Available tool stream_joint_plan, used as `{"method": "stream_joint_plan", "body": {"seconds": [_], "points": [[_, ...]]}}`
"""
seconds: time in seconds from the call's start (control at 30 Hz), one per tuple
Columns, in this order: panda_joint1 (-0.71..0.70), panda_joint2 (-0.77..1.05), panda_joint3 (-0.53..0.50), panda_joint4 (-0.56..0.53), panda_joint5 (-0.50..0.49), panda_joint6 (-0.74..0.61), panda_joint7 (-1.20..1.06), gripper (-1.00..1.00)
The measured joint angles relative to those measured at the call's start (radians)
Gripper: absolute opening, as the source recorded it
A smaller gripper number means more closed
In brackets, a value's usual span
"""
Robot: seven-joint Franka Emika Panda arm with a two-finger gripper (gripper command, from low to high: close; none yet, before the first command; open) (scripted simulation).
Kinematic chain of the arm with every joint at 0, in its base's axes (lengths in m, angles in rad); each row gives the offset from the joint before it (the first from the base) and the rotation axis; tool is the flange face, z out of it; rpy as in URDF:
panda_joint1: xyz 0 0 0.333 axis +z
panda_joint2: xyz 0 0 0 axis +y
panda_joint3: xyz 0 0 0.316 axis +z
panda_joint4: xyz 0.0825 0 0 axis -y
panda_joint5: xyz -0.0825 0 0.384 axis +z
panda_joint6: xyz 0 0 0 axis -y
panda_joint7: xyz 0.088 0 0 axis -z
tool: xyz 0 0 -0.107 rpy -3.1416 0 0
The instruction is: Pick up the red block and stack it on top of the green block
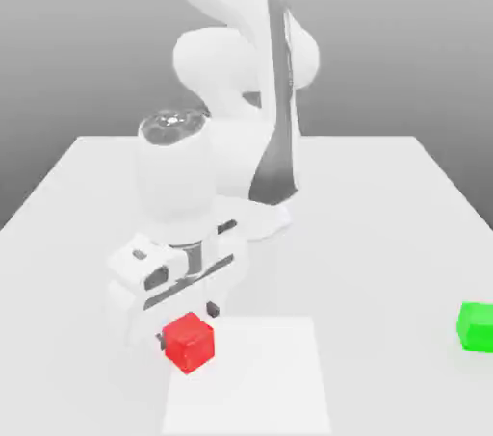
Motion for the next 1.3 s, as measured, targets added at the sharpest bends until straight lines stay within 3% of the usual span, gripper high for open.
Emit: {"method": "stream_joint_plan", "body": {"seconds": [0.23, 0.43, 1.1, 1.27, 1.3], "points": [[0.001, -0.004, -0.001, -0.001, -0.003, -0.005, 0.003, -1.00], [0.034, -0.201, -0.072, -0.032, -0.148, -0.168, 0.109, -1.00], [0.678, -0.145, 0.228, 0.239, -0.205, -0.381, 0.901, -1.00], [0.727, -0.007, 0.222, 0.264, -0.244, -0.269, 0.981, -1.00], [0.731, 0.020, 0.218, 0.266, -0.252, -0.244, 0.987, 1.00]]}}
